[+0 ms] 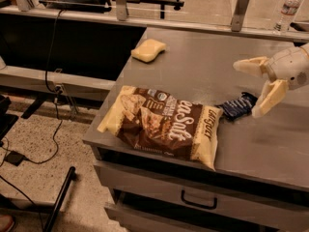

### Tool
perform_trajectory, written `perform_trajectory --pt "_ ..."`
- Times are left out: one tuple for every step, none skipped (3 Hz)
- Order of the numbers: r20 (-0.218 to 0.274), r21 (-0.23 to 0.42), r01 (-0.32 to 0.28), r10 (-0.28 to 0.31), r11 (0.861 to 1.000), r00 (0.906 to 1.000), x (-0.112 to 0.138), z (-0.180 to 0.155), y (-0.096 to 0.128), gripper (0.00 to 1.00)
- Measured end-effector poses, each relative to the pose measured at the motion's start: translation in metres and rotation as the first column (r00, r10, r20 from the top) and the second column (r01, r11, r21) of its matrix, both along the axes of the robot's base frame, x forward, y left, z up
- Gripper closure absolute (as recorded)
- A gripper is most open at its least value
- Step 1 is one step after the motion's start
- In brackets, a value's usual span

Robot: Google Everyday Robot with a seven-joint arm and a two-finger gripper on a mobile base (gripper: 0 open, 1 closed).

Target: Move rxbar blueberry near brown chip bag

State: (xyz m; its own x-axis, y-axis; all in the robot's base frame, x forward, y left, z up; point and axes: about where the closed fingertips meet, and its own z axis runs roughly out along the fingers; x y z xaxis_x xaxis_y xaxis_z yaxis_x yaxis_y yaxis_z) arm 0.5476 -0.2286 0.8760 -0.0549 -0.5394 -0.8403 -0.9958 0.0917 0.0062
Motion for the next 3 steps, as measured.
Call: perform_trajectory --pt "0.003 -0.008 0.002 -0.002 1.000 1.0000 0.000 0.000 0.000 0.00" --pt "0.041 -0.106 0.028 -0.024 0.994 0.9989 0.005 0.004 -0.009 0.00" --pt "0.069 -0.137 0.081 -0.073 0.987 0.9950 0.008 0.008 -0.031 0.00"
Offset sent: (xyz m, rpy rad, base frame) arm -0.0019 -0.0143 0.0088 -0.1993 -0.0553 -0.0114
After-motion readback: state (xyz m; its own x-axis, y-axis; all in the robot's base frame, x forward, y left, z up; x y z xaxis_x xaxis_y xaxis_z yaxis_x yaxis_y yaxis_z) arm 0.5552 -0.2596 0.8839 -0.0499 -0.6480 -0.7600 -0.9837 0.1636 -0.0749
